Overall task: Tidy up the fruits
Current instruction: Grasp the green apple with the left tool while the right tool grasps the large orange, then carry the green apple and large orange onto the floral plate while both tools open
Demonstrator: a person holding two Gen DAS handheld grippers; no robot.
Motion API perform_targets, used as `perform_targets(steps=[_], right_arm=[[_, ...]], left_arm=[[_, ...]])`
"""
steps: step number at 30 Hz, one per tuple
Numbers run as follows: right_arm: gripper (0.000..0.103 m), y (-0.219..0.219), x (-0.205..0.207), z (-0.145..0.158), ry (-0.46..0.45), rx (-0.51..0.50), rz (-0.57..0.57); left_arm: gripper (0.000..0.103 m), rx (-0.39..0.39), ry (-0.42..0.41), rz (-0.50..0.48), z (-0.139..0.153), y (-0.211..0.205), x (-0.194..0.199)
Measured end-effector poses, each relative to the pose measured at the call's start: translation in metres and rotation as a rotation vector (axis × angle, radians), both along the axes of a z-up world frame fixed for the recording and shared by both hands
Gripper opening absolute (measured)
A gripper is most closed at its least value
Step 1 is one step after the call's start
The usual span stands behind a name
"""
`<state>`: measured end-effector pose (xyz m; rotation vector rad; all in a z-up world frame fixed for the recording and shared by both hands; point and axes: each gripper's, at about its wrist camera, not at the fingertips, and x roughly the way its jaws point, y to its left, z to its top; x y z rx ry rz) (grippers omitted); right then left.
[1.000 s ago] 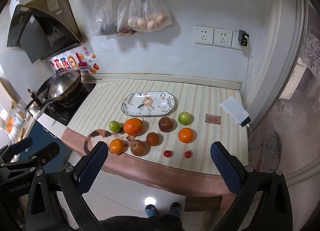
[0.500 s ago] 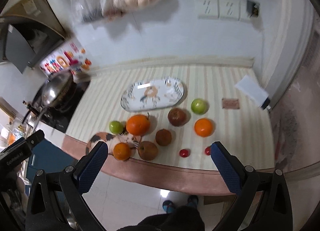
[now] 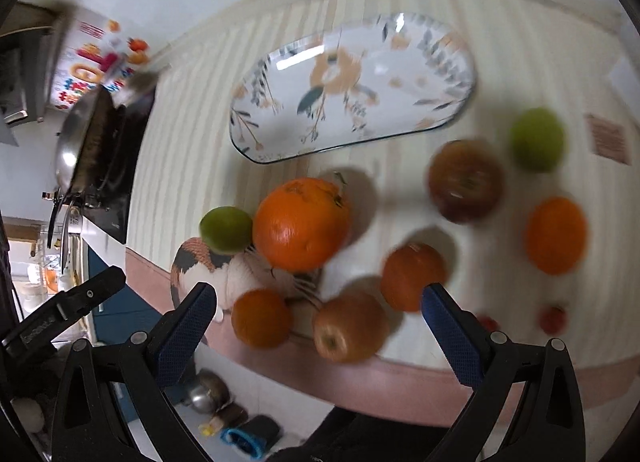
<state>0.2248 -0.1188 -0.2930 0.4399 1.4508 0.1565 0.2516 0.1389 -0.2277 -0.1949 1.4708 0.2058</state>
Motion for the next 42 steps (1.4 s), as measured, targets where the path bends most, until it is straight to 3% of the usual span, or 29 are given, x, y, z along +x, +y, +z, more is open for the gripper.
perform_targets(steps=[4,12,18,23,27,32,38,42], right_arm=[[0.103,0.011,0.032,-0.042,0.11,0.047,-0.022],[0.102,0.034,0.065,-0.091,0.215,0.067,-0.002],[0.093,0.046,0.074,-0.094,0.212,0.071,0.049],[0.09,0.058,0.078,-0.09,0.218,0.047,0.091],[0.09,0.062,0.08,-0.095,0.231,0.053,0.101],[0.088,0.059,0.075,-0.108,0.263,0.072,0.112],[0.087,0.061,0.07,-0.101,0.189,0.012,0.147],[0.086,0.058,0.07,-0.088,0.147,-0.006,0.168]], left_arm=[[0.101,-0.072,0.092,0.033,-0.037,0.001,0.029],[0.095,-0.203,0.21,0.038,-0.085,-0.008,0.055],[0.088,-0.226,0.22,0.028,-0.096,-0.015,0.065],[0.061,-0.247,0.237,0.019,-0.108,-0.021,0.069],[0.052,-0.281,0.221,0.029,-0.111,-0.024,0.064],[0.052,-0.245,0.208,0.002,-0.11,-0.035,0.062],[0.051,-0.176,0.162,-0.019,-0.101,-0.05,0.055],[0.051,-0.179,0.131,-0.035,-0.082,-0.058,0.052]])
